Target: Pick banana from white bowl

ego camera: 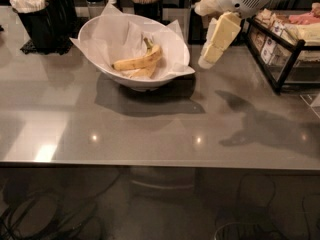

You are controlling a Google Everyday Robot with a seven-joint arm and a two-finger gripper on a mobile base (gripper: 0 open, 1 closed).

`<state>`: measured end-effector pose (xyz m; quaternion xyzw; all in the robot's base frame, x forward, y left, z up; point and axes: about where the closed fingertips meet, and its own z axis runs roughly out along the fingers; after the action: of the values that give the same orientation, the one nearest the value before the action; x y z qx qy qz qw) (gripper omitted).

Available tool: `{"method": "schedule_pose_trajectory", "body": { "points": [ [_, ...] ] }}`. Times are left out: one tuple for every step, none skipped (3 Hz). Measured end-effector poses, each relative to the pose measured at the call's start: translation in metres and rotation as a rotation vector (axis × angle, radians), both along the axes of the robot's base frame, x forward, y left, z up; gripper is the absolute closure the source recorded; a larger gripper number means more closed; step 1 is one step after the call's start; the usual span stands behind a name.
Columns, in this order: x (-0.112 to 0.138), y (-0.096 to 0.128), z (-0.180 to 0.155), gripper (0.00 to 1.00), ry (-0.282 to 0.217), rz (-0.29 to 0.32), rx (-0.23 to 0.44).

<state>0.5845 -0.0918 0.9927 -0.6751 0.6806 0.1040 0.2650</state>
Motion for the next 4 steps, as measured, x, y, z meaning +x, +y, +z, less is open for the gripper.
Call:
{"method": "schedule_pose_trajectory", "body": {
  "points": [
    [0.0, 0.0, -0.001, 0.24, 0.0, 0.0, 0.0],
    [0.011, 0.013, -0.011, 0.24, 0.011, 0.028, 0.012],
    [0.032, 0.04, -0.022, 0.24, 0.017, 0.1, 0.006],
    [0.054, 0.071, -0.031, 0.27, 0.011, 0.177, -0.011]
  ]
}}
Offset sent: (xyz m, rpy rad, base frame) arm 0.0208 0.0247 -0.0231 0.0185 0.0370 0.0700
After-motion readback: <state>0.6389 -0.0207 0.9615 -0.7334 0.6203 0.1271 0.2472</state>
